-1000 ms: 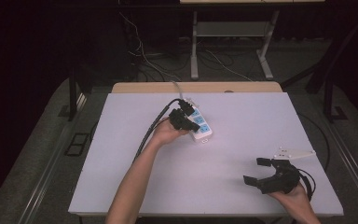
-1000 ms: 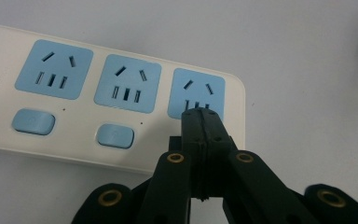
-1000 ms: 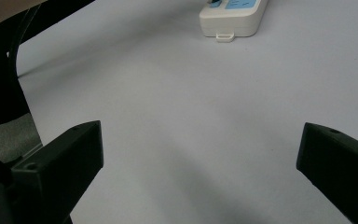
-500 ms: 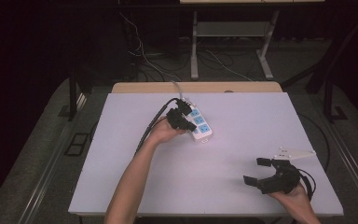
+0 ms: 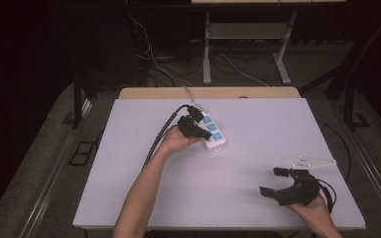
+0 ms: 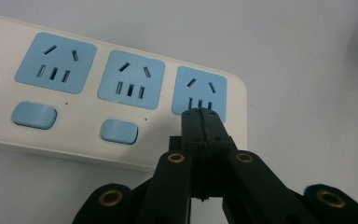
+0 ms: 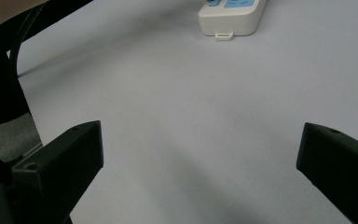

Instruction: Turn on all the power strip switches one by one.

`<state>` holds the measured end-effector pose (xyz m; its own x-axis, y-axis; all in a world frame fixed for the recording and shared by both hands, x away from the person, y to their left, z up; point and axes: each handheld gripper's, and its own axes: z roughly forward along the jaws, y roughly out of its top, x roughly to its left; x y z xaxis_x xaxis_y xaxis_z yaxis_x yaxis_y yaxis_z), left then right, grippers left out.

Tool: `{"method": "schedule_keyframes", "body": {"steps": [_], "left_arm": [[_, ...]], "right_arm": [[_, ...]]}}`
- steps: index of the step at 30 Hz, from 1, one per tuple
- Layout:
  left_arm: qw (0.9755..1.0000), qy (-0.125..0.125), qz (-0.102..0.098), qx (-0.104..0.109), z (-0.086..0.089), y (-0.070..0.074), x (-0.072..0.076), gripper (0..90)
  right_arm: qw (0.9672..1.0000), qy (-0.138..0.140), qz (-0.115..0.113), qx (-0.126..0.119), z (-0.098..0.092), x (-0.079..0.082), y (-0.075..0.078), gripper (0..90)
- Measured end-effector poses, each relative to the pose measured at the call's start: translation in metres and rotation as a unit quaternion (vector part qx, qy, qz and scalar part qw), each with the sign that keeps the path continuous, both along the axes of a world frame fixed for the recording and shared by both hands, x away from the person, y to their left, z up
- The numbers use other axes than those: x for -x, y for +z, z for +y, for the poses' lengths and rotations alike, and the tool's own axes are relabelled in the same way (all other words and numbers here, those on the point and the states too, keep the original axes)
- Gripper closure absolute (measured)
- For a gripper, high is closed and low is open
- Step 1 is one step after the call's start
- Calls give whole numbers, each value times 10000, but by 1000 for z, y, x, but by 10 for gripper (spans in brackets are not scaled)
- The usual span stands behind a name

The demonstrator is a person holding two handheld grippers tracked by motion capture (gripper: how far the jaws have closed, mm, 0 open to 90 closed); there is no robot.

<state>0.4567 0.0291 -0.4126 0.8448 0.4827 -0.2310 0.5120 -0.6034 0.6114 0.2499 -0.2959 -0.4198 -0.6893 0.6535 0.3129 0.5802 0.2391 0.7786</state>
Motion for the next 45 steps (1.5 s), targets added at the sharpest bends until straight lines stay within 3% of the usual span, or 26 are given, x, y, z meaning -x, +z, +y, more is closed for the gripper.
{"method": "schedule_keyframes", "body": {"steps": [3, 7, 14, 24, 35, 45], "left_arm": [[10000, -15, -22, -86, -1, 0, 0, 899], [10000, 46, 9, 12, 0, -4, 0, 900], [10000, 73, 2, -18, -1, -3, 1, 900], [9994, 71, -207, -254, -4, 2, 4, 897], [9995, 98, -307, -30, 4, 28, 2, 897], [9990, 73, -449, -51, 9, 48, -1, 897]], "right_arm": [[10000, -10, -5, -6, 0, 0, 0, 4], [10000, -14, -23, -12, -1, 1, 1, 4], [10000, -13, -28, -2, -2, 1, 1, 4], [10000, -46, -4, -35, -2, 0, 1, 3], [10000, -43, -2, -34, -2, 0, 0, 3], [10000, -44, -6, -43, -3, 0, 1, 4]]}}
